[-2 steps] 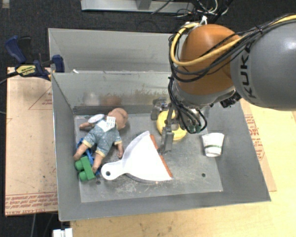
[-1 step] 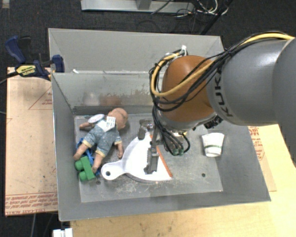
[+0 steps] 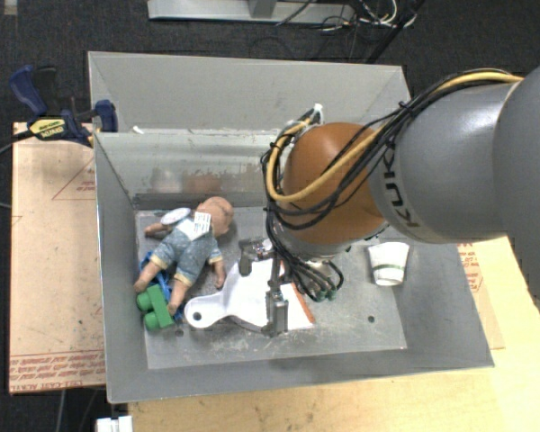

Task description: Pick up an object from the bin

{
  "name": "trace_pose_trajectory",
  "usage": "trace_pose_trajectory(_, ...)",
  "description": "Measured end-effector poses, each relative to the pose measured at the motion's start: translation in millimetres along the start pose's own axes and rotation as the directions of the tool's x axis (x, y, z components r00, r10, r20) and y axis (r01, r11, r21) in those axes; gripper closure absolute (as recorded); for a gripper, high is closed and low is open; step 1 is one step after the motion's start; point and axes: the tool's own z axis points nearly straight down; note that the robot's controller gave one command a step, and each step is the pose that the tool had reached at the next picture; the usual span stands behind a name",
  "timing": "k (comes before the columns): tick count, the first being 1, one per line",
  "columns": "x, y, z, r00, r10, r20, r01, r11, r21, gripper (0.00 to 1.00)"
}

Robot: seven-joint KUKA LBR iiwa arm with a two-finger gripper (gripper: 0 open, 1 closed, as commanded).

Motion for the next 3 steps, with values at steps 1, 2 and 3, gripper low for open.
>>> trace_pose_trajectory(1,0.4,3,14,0.996,0.092,0.008,-0.092,0.996,-0.002,0.00)
trace_pose_trajectory(2,14.3,12,58,0.983,0.183,0.003,-0.183,0.983,0.000,0.00)
trace_pose_trajectory(3,20.1,11,72,0.989,0.148,0.009,-0.148,0.989,-0.003,1.00)
